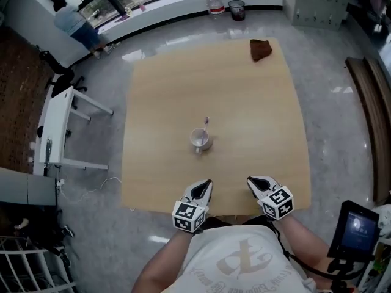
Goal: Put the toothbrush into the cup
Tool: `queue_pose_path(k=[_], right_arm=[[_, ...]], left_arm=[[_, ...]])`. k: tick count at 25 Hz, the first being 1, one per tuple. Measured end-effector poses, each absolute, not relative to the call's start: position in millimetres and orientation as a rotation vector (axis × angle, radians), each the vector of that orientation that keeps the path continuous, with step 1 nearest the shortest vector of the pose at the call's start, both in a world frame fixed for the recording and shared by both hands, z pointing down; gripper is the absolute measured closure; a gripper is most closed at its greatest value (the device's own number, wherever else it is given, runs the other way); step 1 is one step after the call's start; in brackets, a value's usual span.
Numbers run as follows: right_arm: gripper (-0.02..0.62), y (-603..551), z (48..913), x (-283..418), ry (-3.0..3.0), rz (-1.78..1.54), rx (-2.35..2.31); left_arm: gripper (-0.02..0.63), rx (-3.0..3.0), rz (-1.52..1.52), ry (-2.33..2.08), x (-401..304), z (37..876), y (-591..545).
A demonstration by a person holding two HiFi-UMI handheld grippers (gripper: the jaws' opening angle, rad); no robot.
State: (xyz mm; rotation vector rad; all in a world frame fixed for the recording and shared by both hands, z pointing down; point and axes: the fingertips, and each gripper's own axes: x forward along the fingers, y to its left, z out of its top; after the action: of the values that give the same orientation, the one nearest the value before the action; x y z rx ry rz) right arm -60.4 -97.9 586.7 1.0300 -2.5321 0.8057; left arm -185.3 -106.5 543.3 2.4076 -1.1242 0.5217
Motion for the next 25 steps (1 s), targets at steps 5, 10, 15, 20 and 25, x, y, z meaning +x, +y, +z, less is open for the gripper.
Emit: queue_pose_path(k=[5,10,15,20,25], right_arm=[[0.583,-115.8,592.3,-67.8,-2.554,0.783,0.958],[0.583,-114.9,586.0,-82.3,-2.573,0.748,1.001],[0.583,-95.6,573.4,-116.4,-2.564,0.713,1.042],[0.583,-95.0,570.1,-124.8,-2.575,0.704,1.056],[0.583,-107.1,555.9,-125.8,-2.598,0.675,1.073]], left_arm=[[0.600,2.364,0.517,-1.185,-192.1,547.8,-114.0],[0.600,2.368,0.501,-1.175,-211.1,555.3,-107.4],[0.600,2.392,0.465,-1.142,-243.7,548.7,-91.1],[0.600,2.403,0.458,-1.118,-245.1,553.2,-88.4],[0.600,2.451,0.424,-1.058,-227.3,546.4,-103.4]])
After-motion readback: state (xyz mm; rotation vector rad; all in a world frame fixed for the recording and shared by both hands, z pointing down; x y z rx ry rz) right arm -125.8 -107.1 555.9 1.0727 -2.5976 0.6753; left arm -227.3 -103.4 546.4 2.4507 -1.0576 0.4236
